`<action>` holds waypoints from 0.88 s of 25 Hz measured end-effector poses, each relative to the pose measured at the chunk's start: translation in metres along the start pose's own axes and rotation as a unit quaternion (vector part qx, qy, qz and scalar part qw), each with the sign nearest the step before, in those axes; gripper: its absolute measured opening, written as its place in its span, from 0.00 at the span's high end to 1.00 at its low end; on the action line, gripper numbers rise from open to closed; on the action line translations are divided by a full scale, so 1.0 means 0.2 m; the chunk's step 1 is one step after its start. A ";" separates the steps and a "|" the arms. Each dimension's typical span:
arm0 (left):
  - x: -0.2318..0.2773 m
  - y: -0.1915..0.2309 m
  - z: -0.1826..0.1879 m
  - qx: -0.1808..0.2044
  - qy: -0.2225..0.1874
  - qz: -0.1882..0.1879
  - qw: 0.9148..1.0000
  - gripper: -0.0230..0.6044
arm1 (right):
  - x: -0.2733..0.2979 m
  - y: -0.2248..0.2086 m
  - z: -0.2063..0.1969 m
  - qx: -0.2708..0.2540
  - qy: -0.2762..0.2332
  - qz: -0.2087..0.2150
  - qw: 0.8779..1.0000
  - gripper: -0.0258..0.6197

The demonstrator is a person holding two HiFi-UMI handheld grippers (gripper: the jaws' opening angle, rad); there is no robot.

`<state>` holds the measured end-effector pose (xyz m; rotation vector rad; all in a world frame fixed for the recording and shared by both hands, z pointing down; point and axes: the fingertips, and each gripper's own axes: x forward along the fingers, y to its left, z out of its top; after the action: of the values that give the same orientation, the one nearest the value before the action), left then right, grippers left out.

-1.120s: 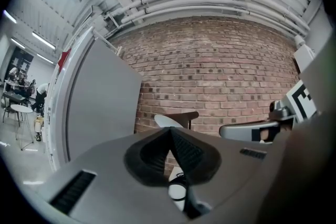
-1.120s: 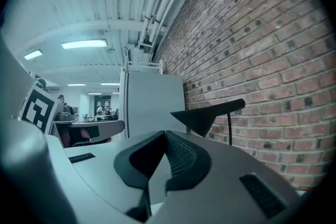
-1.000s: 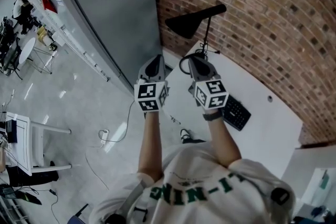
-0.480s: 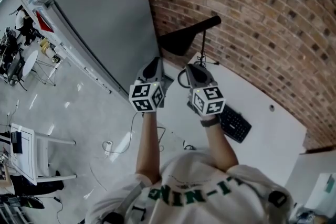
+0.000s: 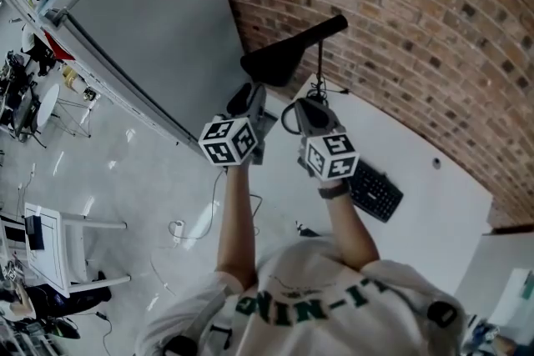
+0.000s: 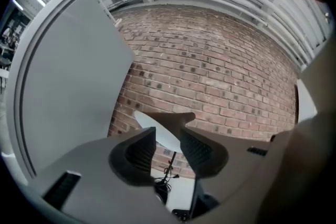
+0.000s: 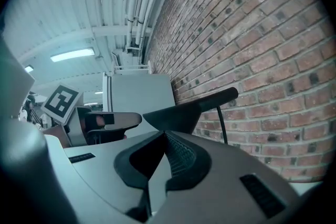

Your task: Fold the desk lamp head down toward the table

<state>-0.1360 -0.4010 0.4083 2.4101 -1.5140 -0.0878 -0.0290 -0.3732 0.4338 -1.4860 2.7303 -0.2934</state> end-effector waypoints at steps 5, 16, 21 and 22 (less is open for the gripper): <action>0.05 -0.01 -0.03 -0.058 0.001 -0.037 0.998 0.76 | 0.02 -0.04 -0.04 0.008 0.014 -0.005 1.000 0.95; 0.12 -0.04 -0.01 -0.175 -0.044 -0.103 0.978 0.76 | 0.03 -0.13 -0.14 0.021 0.040 -0.009 0.999 0.96; 0.14 -0.04 -0.02 -0.184 -0.052 -0.107 0.976 0.88 | 0.02 -0.17 -0.17 0.025 0.046 -0.014 0.999 0.96; 0.14 -0.04 -0.02 -0.186 -0.055 -0.110 0.975 0.89 | 0.03 -0.18 -0.17 0.025 0.046 -0.015 0.999 0.96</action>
<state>-0.1160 -0.4228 0.4131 2.2816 -1.1432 -0.5106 -0.0054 -0.3915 0.4740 -1.5382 2.7504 -0.4383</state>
